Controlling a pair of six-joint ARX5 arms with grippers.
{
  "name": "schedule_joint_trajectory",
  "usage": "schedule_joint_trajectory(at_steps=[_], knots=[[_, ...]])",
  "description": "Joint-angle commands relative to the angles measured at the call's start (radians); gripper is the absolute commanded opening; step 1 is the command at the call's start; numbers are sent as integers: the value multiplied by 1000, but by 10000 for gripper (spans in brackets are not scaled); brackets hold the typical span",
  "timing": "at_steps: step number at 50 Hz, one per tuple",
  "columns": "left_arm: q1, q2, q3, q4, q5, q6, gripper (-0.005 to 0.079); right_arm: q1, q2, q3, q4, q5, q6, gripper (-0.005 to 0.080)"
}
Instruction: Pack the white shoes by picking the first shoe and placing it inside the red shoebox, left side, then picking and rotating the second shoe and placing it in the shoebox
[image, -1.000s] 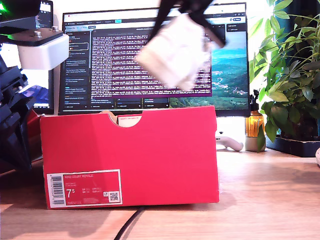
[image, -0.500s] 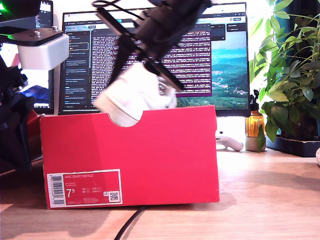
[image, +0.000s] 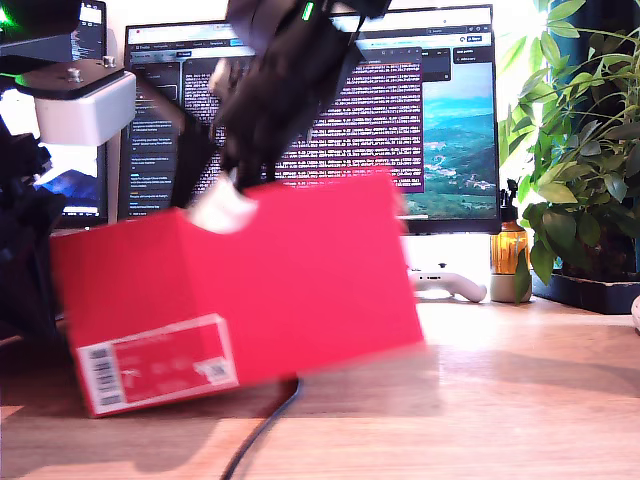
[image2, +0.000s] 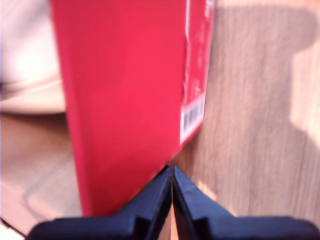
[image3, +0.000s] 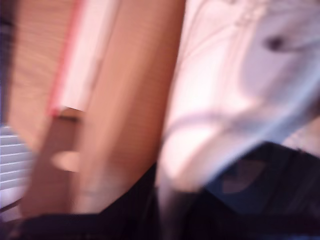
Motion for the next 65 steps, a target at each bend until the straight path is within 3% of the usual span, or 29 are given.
schedule_joint_trajectory(at_steps=[1,18,33,50,65], knots=[[-2,0,7,1,-5,0,-17,3,-13,19,25,35,-14,-13],[-2,0,7,2,-5,-1,-17,10,-13,20,37,97,-2,-8],[-2,0,7,0,-5,-4,-16,11,-13,20,55,94,0,245],[-2,0,7,-3,-4,-6,-16,11,-14,33,58,89,-1,276],[-2,0,7,2,24,-6,-16,-64,-53,243,-227,99,-114,275]])
